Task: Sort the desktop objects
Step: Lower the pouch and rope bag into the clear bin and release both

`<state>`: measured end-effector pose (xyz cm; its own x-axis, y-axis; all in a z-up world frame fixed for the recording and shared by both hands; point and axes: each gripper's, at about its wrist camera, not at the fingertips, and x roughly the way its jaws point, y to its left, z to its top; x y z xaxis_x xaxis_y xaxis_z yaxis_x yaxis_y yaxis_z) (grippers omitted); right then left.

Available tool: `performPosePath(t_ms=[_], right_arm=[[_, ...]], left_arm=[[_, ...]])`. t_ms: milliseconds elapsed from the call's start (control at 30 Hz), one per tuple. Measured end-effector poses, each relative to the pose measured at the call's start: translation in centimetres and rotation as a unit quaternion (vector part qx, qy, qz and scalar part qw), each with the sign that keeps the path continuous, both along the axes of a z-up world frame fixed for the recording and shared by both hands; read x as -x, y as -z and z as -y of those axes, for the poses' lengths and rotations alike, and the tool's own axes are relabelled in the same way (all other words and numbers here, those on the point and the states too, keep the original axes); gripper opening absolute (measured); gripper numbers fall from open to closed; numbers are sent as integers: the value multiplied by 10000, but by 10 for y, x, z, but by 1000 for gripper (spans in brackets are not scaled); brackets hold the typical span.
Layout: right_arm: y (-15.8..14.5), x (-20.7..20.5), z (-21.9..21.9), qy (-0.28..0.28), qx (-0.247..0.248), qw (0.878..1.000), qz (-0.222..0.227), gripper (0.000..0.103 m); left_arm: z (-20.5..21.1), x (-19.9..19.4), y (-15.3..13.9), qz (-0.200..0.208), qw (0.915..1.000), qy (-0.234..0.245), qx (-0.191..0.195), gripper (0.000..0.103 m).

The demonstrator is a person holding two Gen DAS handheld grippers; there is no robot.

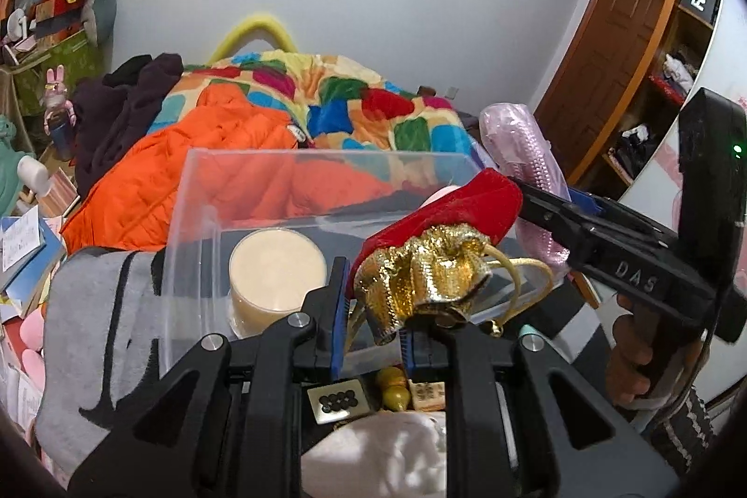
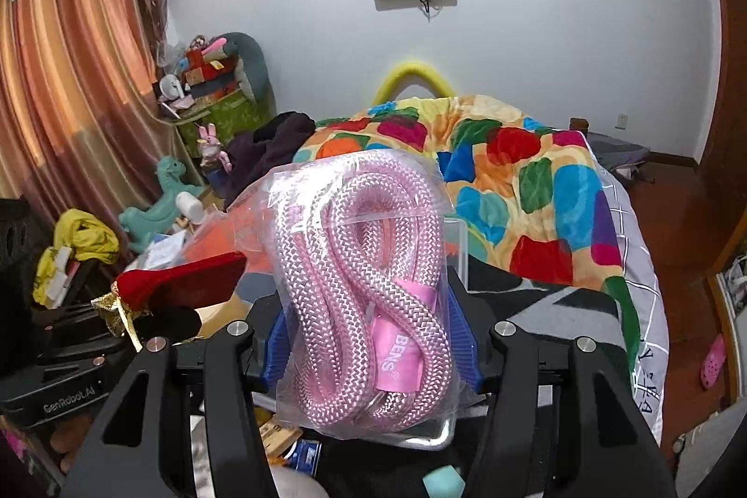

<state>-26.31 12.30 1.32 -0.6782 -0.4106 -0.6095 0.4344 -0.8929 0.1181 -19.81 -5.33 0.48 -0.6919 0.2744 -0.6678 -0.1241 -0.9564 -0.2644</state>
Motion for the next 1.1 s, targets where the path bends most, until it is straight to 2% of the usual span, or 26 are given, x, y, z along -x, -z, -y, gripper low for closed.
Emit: performPosePath(t_ms=[100, 233, 333, 400, 467, 567, 833, 967, 1100], right_arm=[[9, -3, 9, 1, -320, 9995, -77, 53], [13, -12, 16, -64, -701, 9970, -332, 53], [10, -15, 15, -99, -769, 9964, -354, 53], [10, -16, 15, -127, -833, 9959, -322, 55], [13, -18, 16, -133, -963, 9949, -283, 55], [19, -20, 17, -199, -1149, 9930, -215, 55], [15, -46, 7, -336, -1335, 9897, -400, 55], [12, -63, 0, -444, -1369, 9888, -407, 58], [12, -74, -10, -457, -1450, 9876, -396, 60]], left_arm=[[-5, 5, 10, 129, 9997, 49, 194, 18], [-9, 6, 24, 264, 9993, 116, 247, 18], [-10, 2, 24, 229, 9991, 51, 345, 26], [-7, 1, 24, 262, 9993, 74, 257, 32], [-6, -2, 22, 264, 9994, 108, 200, 45], [-6, -8, 18, 157, 9993, 30, 345, 58], [-7, -21, 12, 62, 9984, 28, 556, 61], [-13, -34, 7, -47, 9971, 113, 756, 69], [-19, -46, 7, 13, 9961, 258, 842, 71]])
